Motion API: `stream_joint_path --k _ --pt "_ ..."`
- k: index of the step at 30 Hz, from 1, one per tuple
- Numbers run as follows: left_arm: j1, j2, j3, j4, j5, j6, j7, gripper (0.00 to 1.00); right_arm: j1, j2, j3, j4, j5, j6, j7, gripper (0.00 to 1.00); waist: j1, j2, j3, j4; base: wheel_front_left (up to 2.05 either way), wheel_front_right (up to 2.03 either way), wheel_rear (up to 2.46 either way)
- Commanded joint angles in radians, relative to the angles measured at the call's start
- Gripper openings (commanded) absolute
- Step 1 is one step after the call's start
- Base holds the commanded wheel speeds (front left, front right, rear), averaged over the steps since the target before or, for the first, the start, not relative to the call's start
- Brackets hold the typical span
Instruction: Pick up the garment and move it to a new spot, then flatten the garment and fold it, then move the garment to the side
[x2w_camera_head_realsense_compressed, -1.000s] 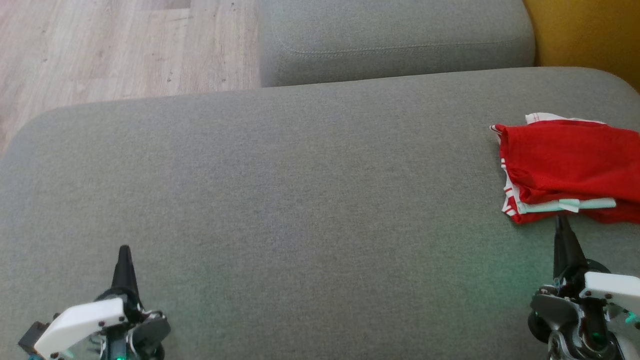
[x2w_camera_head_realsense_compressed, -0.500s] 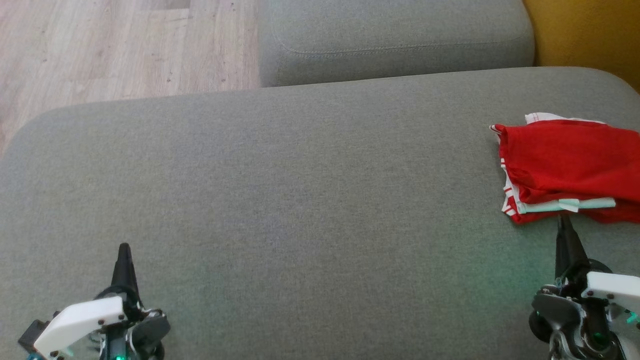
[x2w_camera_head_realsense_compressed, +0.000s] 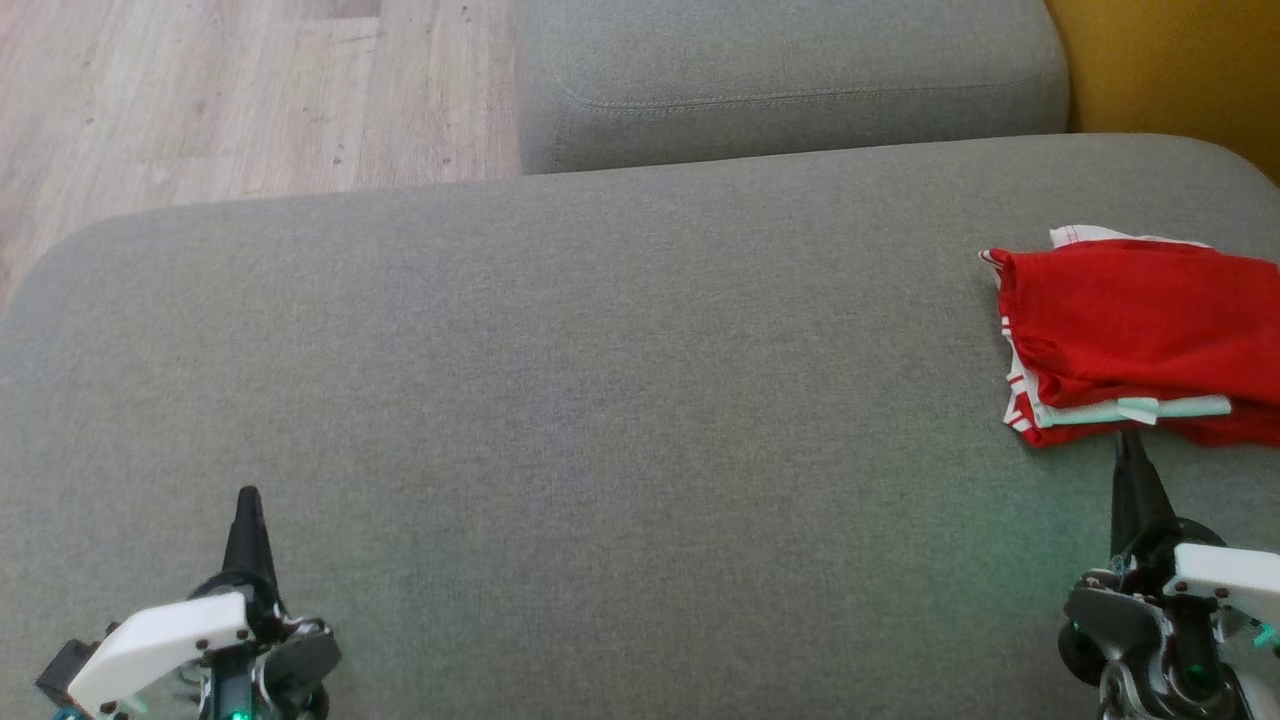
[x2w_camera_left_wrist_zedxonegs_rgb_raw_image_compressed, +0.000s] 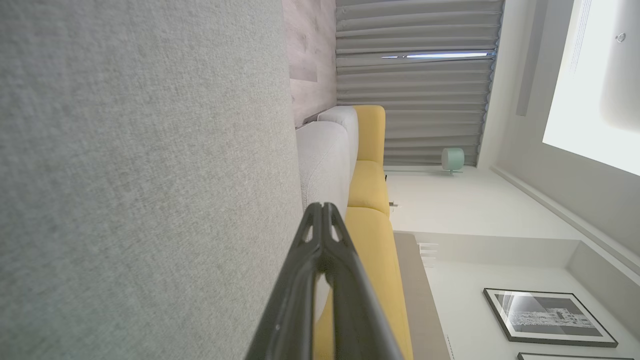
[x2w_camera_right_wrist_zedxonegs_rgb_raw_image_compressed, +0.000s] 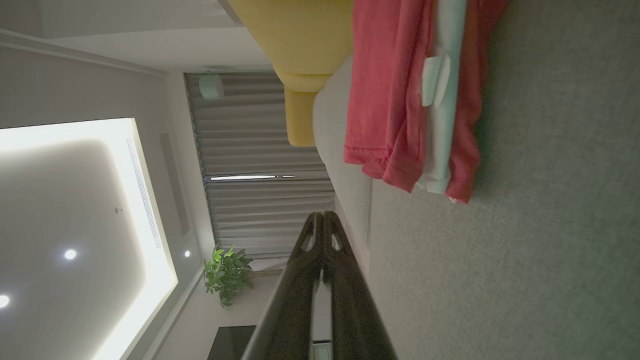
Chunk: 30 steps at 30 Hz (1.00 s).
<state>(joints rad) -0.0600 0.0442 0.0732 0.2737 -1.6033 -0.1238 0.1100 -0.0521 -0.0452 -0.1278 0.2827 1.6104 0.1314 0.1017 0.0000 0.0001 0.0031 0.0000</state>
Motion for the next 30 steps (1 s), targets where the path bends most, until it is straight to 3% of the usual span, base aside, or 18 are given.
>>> stream_joint_path --k 1,30 --pt "-0.048 0.007 0.041 -0.028 -0.005 -0.007 0.003 0.0 -0.055 -0.01 0.02 -0.038 0.003 -0.001 0.007 0.0 0.0 -0.0001 0.0 0.0 0.0 0.0 0.0" --pt "-0.048 0.006 0.041 -0.028 -0.005 -0.007 0.004 0.0 -0.055 -0.008 0.018 -0.038 0.001 -0.001 0.009 0.0 0.0 -0.0001 0.0 0.0 0.0 0.0 0.0"
